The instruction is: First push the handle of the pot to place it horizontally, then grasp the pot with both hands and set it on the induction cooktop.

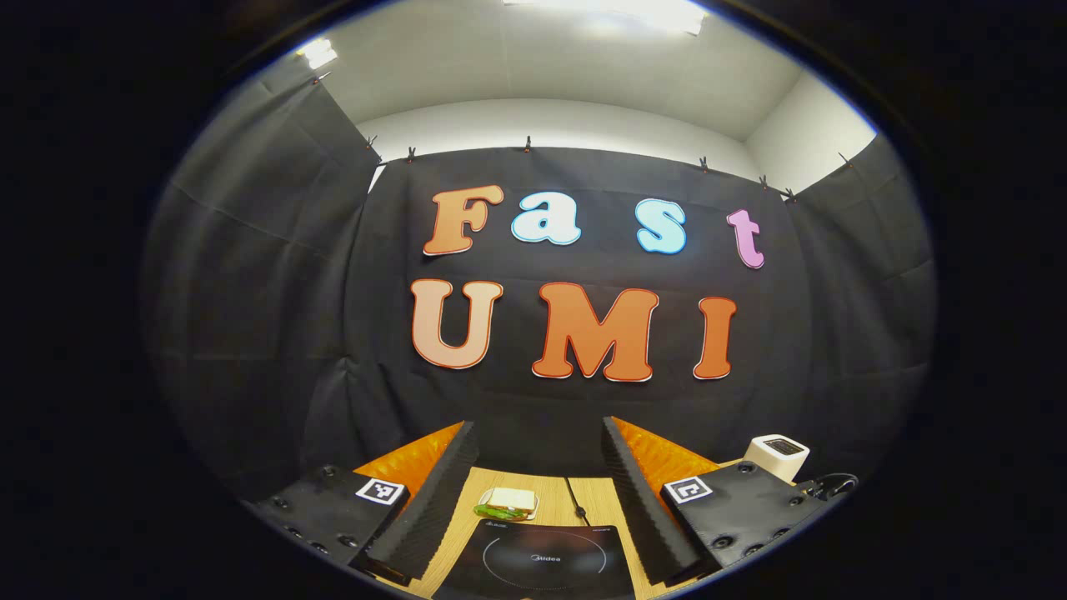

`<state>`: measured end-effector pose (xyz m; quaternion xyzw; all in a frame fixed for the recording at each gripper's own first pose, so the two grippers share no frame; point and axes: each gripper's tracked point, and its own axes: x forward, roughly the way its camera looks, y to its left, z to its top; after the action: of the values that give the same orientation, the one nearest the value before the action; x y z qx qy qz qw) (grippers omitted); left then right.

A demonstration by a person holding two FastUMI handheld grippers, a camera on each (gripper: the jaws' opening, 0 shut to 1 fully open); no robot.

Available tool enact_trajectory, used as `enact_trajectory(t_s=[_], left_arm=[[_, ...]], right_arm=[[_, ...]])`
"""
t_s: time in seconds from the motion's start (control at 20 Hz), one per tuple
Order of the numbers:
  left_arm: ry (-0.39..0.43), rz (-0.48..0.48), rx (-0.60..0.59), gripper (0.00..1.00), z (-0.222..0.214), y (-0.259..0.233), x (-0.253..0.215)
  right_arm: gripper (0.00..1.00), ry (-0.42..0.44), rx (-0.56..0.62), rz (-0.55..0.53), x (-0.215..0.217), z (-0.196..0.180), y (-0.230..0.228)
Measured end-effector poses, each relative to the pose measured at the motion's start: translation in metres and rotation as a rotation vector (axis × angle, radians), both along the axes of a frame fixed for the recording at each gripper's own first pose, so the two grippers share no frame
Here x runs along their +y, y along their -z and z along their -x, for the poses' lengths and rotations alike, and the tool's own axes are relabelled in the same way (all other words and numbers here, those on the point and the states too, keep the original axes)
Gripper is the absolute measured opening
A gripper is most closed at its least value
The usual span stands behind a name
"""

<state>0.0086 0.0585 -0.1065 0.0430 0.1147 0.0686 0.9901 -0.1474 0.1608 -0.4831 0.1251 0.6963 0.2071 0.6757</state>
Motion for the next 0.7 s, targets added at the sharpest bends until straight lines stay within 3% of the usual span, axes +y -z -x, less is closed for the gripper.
enact_trajectory(t_s=[0.7], left_arm=[[0.021, -0.006, 0.003, 0.98, -0.022, 0.005, -0.02]], right_arm=[[0.0, 0.104, -0.018, 0.147, -0.074, -0.035, 0.021]])
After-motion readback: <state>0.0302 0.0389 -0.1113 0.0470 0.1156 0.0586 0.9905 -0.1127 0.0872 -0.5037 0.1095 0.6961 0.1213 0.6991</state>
